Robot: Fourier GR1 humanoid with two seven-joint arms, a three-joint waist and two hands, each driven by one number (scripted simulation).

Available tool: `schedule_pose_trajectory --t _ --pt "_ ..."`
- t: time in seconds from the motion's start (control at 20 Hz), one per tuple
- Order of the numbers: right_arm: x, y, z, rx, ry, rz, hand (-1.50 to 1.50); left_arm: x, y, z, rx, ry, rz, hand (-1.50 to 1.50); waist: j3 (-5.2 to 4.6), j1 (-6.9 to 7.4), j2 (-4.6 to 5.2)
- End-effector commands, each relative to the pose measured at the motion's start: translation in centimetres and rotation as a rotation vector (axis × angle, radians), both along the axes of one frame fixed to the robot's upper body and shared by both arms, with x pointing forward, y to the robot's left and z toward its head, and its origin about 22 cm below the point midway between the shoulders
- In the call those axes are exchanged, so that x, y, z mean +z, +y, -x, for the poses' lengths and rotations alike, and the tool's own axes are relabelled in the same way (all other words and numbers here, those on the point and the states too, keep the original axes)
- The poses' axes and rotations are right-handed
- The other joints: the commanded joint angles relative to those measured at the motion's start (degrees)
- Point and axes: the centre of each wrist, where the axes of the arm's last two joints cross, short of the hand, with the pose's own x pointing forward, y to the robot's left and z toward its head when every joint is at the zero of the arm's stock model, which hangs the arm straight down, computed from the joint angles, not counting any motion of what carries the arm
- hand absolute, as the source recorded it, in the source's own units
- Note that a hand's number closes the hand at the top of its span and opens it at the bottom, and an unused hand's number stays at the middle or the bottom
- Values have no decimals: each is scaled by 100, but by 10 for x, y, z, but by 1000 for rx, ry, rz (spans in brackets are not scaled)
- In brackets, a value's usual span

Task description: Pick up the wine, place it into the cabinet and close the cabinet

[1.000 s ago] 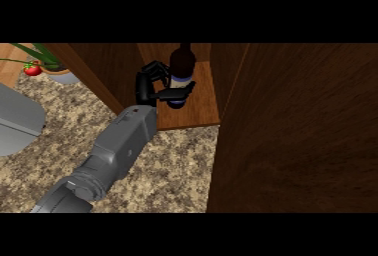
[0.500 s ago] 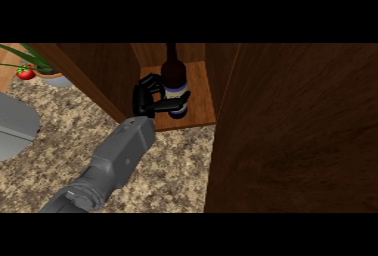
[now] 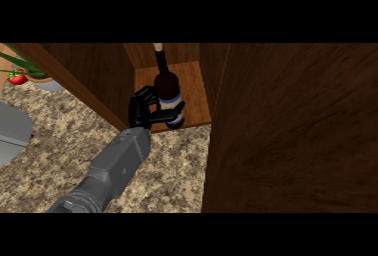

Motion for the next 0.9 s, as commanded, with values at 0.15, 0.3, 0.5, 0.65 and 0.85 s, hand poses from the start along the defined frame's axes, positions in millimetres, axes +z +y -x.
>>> schedule_pose_trajectory --t 0.15,0.3,0.5,0.65,0.85 --pt "1 5 0 60 6 11 -150 -10 2 9 38 29 -24 150 -12 -130 17" --pt "-1 2 3 64 5 -5 -150 -12 3 10 44 16 -41 150 -6 -153 11" --pt "3 -3 1 34 -11 -12 -150 1 -4 0 41 0 -48 150 -3 -114 15" --pt "1 1 -1 44 -6 -20 -150 11 -9 -7 27 5 -31 150 -6 -123 32" --pt "-3 2 -9 46 14 -24 -150 20 -14 -12 48 -15 -52 150 -6 -158 77"
